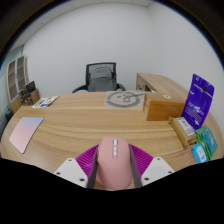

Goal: Arrange mouse

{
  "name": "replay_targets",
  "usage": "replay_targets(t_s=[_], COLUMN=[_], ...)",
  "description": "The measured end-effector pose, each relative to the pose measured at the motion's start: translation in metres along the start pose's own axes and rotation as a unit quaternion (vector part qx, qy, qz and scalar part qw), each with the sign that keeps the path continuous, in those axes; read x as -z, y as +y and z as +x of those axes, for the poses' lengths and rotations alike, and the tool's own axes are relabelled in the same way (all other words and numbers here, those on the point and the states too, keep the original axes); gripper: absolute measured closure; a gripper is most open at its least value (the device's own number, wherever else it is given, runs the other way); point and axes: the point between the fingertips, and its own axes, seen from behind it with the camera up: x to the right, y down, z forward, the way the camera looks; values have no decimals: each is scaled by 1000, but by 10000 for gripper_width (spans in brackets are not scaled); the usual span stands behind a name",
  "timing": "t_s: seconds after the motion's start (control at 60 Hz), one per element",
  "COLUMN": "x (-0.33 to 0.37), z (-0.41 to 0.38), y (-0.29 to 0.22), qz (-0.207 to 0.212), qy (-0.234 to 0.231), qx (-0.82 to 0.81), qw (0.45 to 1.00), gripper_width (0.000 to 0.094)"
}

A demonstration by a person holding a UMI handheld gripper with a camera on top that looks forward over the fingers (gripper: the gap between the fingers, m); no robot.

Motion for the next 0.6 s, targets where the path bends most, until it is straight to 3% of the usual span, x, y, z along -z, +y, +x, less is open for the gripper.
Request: replay_targets(t_s=[0.167, 0.267, 0.35, 0.6], x=[-1, 3, 22, 42], z=[1, -8, -31, -234], y=[0, -2, -29, -117], qz=[-6, -21, 4, 72], qy=[27, 24, 36, 9], qx=[3, 1, 22, 13], qw=[1000, 999, 999, 997], gripper_width=[501, 503, 501, 502])
